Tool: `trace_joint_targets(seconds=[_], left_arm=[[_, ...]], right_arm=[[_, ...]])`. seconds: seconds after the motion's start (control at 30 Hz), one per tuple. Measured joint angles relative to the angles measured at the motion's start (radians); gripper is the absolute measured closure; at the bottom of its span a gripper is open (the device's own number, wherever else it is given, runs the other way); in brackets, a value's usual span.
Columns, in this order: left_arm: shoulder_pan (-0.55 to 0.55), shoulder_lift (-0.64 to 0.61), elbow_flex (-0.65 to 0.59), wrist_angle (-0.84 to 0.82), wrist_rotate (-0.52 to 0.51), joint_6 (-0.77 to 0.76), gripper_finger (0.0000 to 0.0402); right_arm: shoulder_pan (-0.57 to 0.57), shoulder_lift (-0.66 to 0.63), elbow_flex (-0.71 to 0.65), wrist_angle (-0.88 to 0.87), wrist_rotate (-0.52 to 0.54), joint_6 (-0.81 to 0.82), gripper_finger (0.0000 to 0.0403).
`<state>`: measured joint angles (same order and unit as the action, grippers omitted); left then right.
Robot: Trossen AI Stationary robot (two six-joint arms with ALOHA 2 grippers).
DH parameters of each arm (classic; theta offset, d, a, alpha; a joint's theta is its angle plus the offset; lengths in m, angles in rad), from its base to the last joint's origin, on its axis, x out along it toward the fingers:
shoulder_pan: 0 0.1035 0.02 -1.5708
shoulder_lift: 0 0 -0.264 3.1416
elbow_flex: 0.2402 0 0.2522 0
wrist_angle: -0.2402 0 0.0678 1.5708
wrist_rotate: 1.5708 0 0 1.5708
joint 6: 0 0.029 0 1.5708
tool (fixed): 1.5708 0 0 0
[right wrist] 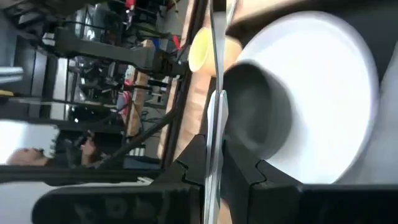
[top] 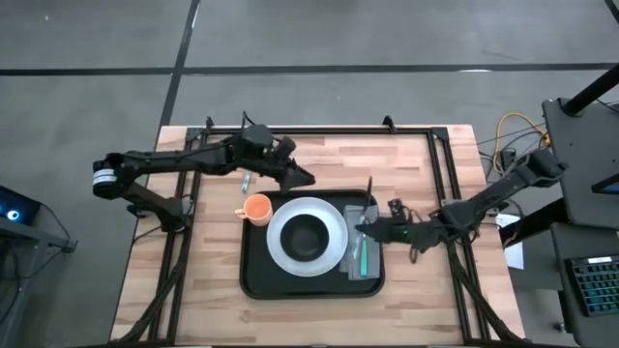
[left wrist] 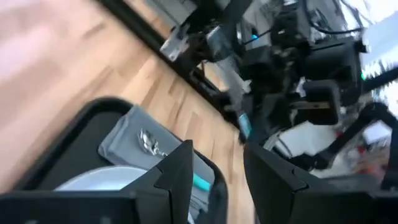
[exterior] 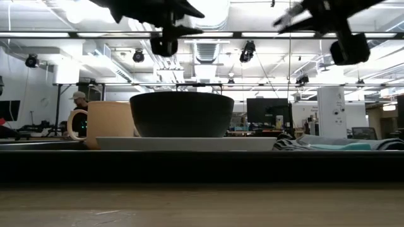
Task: Set up tray
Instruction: Put the blue knife on the gray napkin
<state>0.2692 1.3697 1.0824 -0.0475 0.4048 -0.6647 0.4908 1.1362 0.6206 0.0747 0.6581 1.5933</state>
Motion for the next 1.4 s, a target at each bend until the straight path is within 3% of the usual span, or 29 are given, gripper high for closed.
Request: trace_joint_targets(seconds=[0.17,0.27,0.43,0.63,0.8,1.1,1.4], left_arm=[[-0.014,0.072,0.001,0.117,0.050,-0.183,0.0280],[-0.036,0.126,0.003,0.260,0.059,-0.256,0.0280],[-0.079,0.215,0.032,0.372,0.059,-0.380,0.0280],[-0.155,0.303,0.100,0.377,0.044,-0.387,0.0280],[-0.170,0.311,0.135,0.401,-0.028,-0.370,0.0280],[-0.188,0.307,0.141,0.386,-0.046,-0.362,0.0280],[-0.242,0.307,0.132,0.380,-0.045,-0.366,0.0280]], right_arm=[[-0.041,-0.126,-0.069,0.013,-0.012,-0.122,0.0383],[-0.066,-0.179,-0.107,0.015,-0.077,-0.183,0.0383],[-0.095,-0.184,-0.161,0.141,-0.137,-0.251,0.0383],[-0.138,-0.145,-0.175,0.342,-0.225,-0.364,0.0383],[-0.137,-0.105,-0.189,0.375,-0.264,-0.359,0.0383],[-0.158,-0.009,-0.182,0.602,-0.294,-0.405,0.0383],[-0.221,-0.045,-0.179,0.595,-0.292,-0.463,0.0383]])
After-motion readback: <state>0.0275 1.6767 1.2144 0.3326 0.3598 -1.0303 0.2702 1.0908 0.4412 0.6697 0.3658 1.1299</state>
